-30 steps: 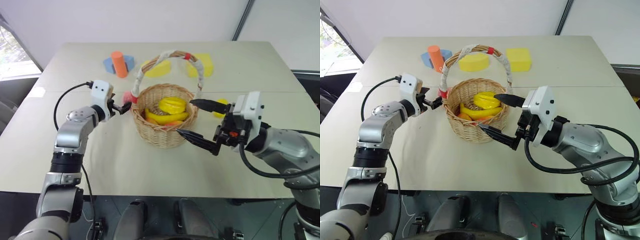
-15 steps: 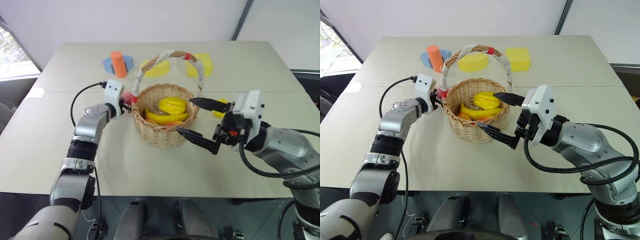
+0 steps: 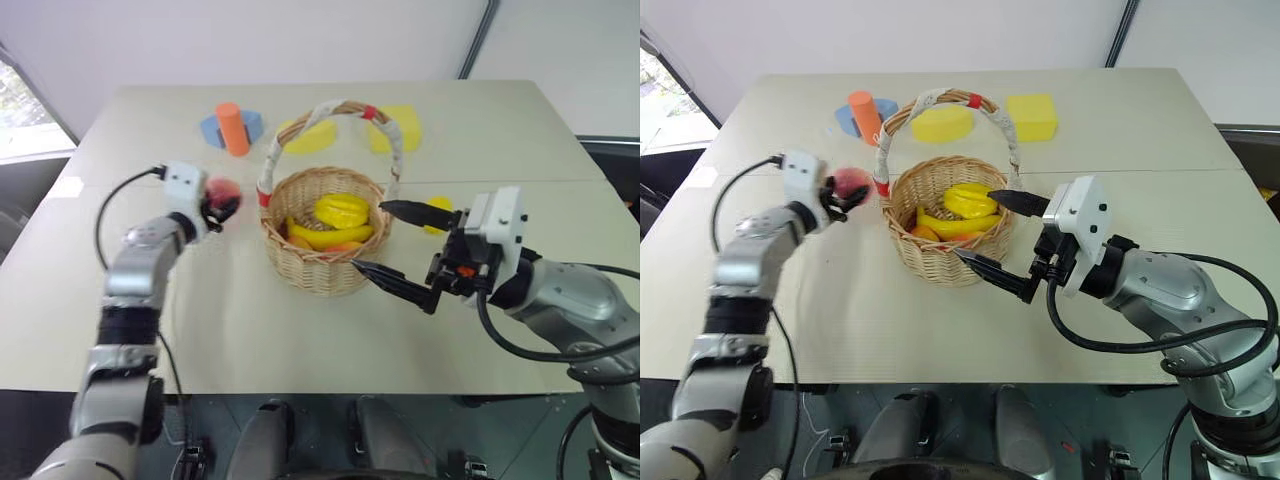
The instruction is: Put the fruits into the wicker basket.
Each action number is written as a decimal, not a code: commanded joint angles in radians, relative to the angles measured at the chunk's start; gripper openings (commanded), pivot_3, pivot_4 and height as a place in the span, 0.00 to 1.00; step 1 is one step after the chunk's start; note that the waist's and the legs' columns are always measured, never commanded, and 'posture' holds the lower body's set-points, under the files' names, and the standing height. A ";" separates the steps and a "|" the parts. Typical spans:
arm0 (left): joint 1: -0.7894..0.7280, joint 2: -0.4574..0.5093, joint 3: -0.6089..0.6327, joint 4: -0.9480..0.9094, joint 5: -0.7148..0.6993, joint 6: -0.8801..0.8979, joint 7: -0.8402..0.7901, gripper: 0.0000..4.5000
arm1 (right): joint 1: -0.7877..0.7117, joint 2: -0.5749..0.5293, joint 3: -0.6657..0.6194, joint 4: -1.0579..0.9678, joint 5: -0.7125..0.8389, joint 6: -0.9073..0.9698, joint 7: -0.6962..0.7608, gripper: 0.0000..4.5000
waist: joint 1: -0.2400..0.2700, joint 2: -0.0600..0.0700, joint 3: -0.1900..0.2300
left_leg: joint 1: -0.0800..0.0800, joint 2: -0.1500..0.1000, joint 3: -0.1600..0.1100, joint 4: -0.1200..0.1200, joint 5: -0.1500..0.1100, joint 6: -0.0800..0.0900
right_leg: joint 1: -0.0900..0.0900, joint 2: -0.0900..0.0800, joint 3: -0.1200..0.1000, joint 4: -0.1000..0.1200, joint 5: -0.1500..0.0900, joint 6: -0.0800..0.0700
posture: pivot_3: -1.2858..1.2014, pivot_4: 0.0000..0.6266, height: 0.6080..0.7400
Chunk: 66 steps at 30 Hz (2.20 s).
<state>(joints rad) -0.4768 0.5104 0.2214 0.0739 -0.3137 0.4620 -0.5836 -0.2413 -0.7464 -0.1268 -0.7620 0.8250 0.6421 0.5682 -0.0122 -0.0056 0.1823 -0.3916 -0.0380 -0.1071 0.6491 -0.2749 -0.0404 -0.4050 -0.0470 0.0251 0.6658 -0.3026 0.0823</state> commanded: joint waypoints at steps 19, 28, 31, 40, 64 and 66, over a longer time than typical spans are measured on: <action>-0.087 -0.040 -0.354 -0.499 -0.197 0.270 0.011 0.81 | 0.009 -0.031 -0.070 0.106 -0.105 -0.075 0.095 1.00 | 0.001 -0.001 0.000 | 0.002 0.000 0.000 0.001 -0.002 0.004 | 0.004 0.002 0.000 -0.001 0.001 0.001 | 0.52 0.24 1.00; 0.004 0.033 -0.194 -0.532 -0.300 0.192 -0.142 0.99 | 0.010 0.031 -0.082 0.388 -0.289 -0.087 -0.057 1.00 | -0.005 -0.001 0.000 | 0.003 0.000 0.001 0.002 -0.001 0.003 | 0.004 0.002 0.000 0.000 0.002 0.000 | 0.52 0.24 1.00; 0.064 0.108 -0.127 -0.521 -0.329 0.182 -0.212 0.99 | -0.058 0.080 -0.055 0.516 -0.371 -0.100 -0.124 1.00 | -0.008 0.000 0.000 | 0.003 0.001 0.001 0.001 -0.001 0.002 | 0.003 0.002 0.001 0.001 0.002 0.000 | 0.52 0.24 1.00; 0.150 0.198 -0.072 -0.477 -0.301 0.116 -0.274 0.99 | -0.236 0.168 -0.004 0.806 -0.491 -0.101 -0.180 1.00 | 0.000 0.001 0.000 | 0.001 -0.001 0.001 0.001 -0.001 0.002 | 0.002 0.001 0.001 0.000 0.002 0.000 | 0.52 0.24 1.00; 0.138 0.147 -0.099 -0.509 -0.307 0.086 -0.245 1.00 | -0.249 0.214 -0.106 0.763 -0.495 0.038 -0.241 0.36 | -0.003 0.001 0.000 | 0.001 -0.001 0.002 0.000 -0.001 0.002 | 0.001 0.001 0.001 0.001 0.002 0.000 | 0.52 0.24 1.00; 0.145 0.150 -0.084 -0.498 -0.303 0.072 -0.243 1.00 | -0.210 0.176 -0.121 0.686 -0.486 0.039 -0.206 0.36 | -0.002 0.001 0.000 | 0.001 -0.001 0.002 0.000 -0.001 0.003 | 0.001 0.001 0.001 0.001 0.002 0.000 | 0.52 0.24 1.00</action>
<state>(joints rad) -0.3285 0.6544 0.0951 -0.4236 -0.6194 0.5651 -0.8278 -0.4674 -0.5306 -0.2030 0.0265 0.3218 0.6877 0.3323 -0.0144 -0.0046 0.1819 -0.3907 -0.0385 -0.1056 0.6495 -0.2758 -0.0378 -0.4040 -0.0457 0.0258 0.6666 -0.3004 0.0818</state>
